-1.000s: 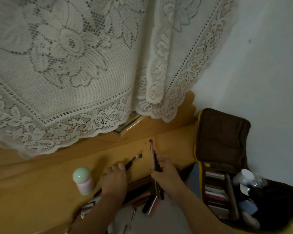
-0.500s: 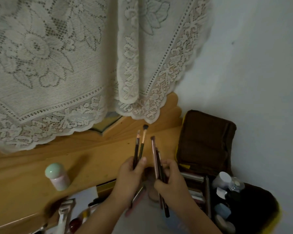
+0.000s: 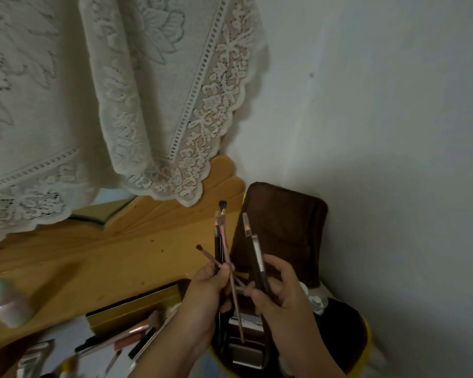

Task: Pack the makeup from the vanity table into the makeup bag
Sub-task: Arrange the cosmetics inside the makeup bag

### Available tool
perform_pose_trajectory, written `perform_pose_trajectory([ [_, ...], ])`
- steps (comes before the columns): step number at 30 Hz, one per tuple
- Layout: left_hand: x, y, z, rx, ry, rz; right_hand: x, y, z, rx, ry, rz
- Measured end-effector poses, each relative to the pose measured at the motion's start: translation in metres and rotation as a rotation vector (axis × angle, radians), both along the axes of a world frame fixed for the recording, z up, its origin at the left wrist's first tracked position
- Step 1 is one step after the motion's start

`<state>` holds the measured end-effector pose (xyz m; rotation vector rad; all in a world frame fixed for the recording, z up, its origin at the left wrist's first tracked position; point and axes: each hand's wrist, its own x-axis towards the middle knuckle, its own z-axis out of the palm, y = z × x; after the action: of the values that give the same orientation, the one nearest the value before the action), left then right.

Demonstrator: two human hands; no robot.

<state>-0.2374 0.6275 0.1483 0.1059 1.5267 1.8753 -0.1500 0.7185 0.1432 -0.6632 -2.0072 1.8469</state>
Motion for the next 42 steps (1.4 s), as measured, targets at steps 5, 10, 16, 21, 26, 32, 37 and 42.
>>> perform_pose_trajectory([
  [5,0.008,0.018,0.009,0.07,-0.042,0.004,0.005,0.013,0.001,-0.051,0.01,-0.031],
  [10,0.0,0.034,0.004,-0.003,0.054,0.051,-0.007,0.014,0.008,-0.068,0.036,-0.007],
  [16,-0.016,0.049,0.005,0.021,0.012,-0.039,-0.022,0.016,0.011,-0.077,-0.014,-0.109],
  [21,-0.026,0.057,0.003,0.031,-0.081,-0.152,-0.025,0.024,0.008,-0.002,-0.064,-0.145],
  [26,-0.04,0.066,-0.009,-0.065,-0.07,-0.125,-0.014,0.058,-0.002,-0.028,-0.065,-0.476],
  [32,-0.051,0.079,-0.028,-0.158,-0.069,-0.12,0.0,0.146,-0.013,0.184,-0.104,-0.707],
  [37,-0.048,0.095,-0.034,-0.208,-0.101,-0.101,-0.02,0.193,-0.033,0.297,-0.203,-0.697],
  [42,-0.049,0.107,-0.039,-0.2,-0.104,-0.058,-0.046,0.214,-0.062,0.348,-0.233,-0.674],
])
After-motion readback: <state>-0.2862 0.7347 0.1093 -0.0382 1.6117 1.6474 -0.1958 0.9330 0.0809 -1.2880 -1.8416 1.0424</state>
